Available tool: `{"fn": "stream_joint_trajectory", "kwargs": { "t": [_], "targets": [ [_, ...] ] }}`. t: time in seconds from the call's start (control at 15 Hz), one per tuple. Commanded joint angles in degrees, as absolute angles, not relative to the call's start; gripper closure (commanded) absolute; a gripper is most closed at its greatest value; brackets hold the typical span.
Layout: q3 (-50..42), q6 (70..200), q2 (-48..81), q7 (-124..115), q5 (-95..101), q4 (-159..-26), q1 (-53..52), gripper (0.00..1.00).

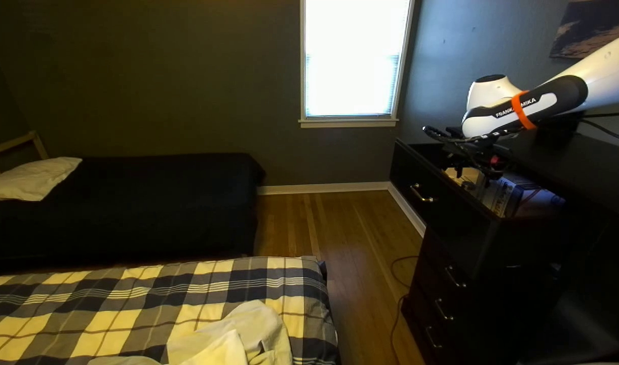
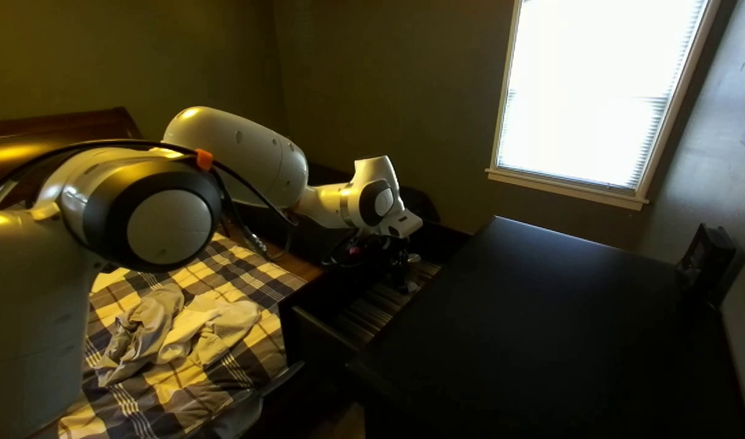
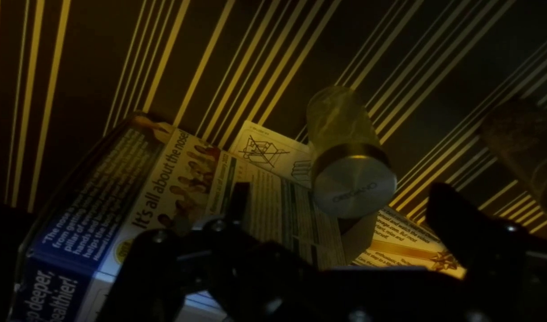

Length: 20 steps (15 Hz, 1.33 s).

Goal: Put the jar on the counter and close the drawer

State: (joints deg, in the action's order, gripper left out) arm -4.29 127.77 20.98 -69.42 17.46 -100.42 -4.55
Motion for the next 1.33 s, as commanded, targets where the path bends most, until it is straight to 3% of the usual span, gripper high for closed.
{"fn": "stream_joint_trajectory", "kwargs": {
  "t": [0.0, 0.47, 0.53, 1.0, 1.07, 1.27],
  "targets": [
    [-4.78, 128.84, 21.85, -69.67, 16.01, -100.05, -4.95, 0.00],
    [-5.48, 131.22, 23.50, -70.27, 16.63, -99.90, -5.20, 0.01],
    [-5.59, 131.47, 23.68, -70.30, 16.61, -99.90, -5.24, 0.18],
    [-5.49, 130.28, 22.60, -70.09, 16.41, -100.37, -5.99, 0.70],
    [-5.47, 129.32, 21.75, -70.21, 16.68, -100.31, -6.45, 0.75],
    [-5.39, 126.49, 18.34, -70.56, 17.88, -99.44, -7.92, 0.75]
  ]
}}
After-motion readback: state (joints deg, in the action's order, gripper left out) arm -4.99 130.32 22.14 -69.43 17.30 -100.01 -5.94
